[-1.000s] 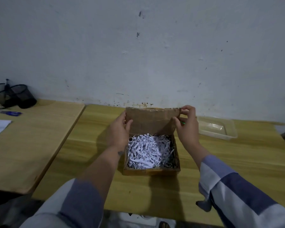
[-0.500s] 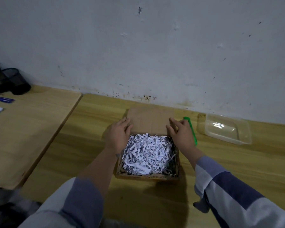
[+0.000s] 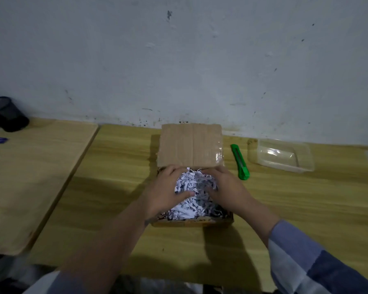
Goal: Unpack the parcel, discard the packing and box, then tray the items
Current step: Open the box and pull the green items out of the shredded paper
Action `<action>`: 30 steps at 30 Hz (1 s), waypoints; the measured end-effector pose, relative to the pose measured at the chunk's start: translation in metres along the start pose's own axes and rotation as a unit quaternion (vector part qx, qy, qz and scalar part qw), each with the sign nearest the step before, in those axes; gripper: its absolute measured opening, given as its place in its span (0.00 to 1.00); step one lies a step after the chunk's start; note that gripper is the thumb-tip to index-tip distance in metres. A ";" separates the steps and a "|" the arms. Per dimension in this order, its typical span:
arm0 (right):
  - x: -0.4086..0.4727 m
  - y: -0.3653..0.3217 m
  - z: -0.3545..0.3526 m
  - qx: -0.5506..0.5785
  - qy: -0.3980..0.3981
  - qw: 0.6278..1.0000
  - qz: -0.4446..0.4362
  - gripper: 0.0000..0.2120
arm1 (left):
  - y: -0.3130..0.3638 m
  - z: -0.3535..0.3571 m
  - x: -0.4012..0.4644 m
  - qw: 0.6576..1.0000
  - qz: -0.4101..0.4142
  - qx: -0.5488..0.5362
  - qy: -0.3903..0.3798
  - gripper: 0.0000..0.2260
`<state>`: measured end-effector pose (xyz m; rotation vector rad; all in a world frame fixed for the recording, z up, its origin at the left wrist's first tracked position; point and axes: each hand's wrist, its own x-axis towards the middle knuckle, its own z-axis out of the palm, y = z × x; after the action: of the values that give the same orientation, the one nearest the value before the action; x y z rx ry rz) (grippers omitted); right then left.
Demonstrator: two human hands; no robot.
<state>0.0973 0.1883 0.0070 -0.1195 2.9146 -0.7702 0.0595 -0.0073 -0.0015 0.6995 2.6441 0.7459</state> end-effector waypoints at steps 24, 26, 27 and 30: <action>0.007 -0.018 0.030 -0.085 -0.019 0.996 0.033 0.39 | 0.012 0.020 -0.001 0.998 -0.032 0.045 0.016 0.41; 0.005 -0.026 0.013 -0.096 0.017 0.995 0.015 0.40 | 0.020 0.001 -0.002 0.999 -0.006 0.030 0.036 0.41; 0.004 -0.030 0.002 -0.100 0.031 0.994 0.010 0.41 | 0.026 -0.008 -0.002 0.999 0.006 0.028 0.045 0.41; -0.007 -0.033 -0.031 -0.096 0.069 0.993 0.013 0.44 | 0.047 -0.026 0.006 0.996 0.036 0.054 0.065 0.41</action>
<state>0.1012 0.1752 0.0506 -0.0486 3.1095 -0.5113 0.0619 0.0207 0.0448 0.8053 2.8072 0.6947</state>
